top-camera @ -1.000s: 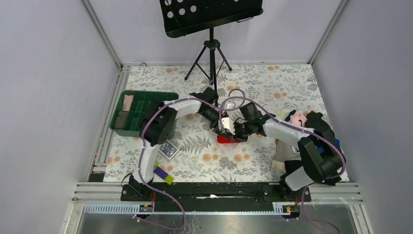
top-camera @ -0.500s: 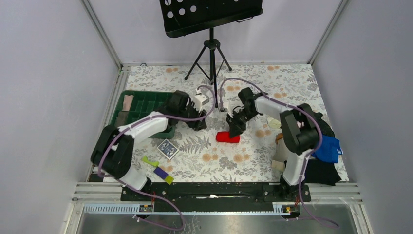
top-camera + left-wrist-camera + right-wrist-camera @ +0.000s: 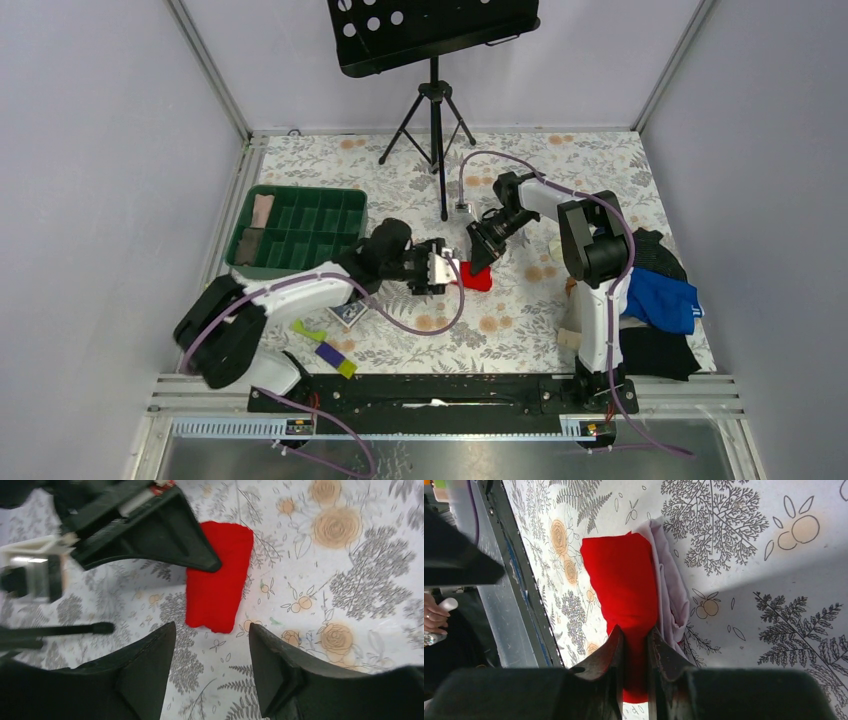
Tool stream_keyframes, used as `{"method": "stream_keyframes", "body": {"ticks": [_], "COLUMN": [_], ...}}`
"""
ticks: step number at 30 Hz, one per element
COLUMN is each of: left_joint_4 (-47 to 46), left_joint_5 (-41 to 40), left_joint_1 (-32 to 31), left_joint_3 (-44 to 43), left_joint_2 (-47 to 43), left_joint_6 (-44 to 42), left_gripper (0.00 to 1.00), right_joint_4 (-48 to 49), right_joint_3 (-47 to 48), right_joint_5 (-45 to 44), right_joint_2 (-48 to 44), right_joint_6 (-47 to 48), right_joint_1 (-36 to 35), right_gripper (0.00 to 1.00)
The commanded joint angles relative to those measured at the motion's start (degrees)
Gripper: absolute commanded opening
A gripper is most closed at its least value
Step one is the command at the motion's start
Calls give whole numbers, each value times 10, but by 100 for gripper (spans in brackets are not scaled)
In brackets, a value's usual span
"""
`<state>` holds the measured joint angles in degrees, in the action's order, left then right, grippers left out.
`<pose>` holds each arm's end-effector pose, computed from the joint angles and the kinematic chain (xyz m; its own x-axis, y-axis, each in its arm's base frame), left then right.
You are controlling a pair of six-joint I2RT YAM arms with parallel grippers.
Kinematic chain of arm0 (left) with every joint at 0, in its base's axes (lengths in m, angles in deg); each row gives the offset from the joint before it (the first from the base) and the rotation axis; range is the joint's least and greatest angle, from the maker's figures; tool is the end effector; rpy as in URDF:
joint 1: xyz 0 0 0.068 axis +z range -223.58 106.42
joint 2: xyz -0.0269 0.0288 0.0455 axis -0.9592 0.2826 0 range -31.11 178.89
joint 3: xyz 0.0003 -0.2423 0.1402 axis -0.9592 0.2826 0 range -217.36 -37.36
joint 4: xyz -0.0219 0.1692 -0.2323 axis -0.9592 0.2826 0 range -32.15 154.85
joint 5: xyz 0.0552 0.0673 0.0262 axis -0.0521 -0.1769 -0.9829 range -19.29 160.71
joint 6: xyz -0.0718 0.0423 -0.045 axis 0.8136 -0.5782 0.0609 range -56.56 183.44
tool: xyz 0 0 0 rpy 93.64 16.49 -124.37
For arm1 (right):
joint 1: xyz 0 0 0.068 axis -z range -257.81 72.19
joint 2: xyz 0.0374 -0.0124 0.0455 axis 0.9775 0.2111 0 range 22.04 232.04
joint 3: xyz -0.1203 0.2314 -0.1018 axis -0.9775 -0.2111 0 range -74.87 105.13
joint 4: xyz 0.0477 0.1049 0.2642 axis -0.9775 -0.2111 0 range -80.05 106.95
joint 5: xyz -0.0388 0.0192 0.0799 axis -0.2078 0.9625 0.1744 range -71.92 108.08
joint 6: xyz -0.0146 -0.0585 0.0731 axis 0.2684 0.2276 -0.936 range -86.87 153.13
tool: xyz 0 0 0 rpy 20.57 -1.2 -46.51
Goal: Roll the underwear
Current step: Roll the underwear to the center of the board.
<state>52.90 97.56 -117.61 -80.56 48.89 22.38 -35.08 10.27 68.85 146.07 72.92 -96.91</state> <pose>0.2288 -0.2748 0.1857 0.3023 0.5227 -0.7971 0.9248 0.0418 0.3781 0.3754 0.2003 0.0853 -0.6011 -0.6365 -0.4833 -0.7546 0.2529 0.6054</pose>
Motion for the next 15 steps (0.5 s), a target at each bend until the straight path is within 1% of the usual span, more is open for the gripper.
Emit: {"method": "stream_keyframes", "body": {"ticks": [1,6,10,12,15], "left_joint_4": [-81,-136,-223,-241,-243], "left_joint_5": [50,54,9,-18,-54], "left_joint_1": [-13,-39,-63,-72,-80], "left_joint_3": [-21,-31,-10,-8,-13], "left_joint_2": [76,136,164,183,217], "left_joint_6": [-139,-163,-169,-186,-229], "left_gripper": [63,67,69,69,67], "right_joint_4": [40,57,60,59,57], "right_joint_3": [-16,-18,-17,-17,-13], "right_joint_5": [-142,-150,-152,-152,-151], "right_joint_2": [49,50,52,53,56], "right_joint_6": [11,-14,-22,-25,-29], "right_joint_1": [4,8,11,12,13], "right_gripper": [7,8,8,8,9]}}
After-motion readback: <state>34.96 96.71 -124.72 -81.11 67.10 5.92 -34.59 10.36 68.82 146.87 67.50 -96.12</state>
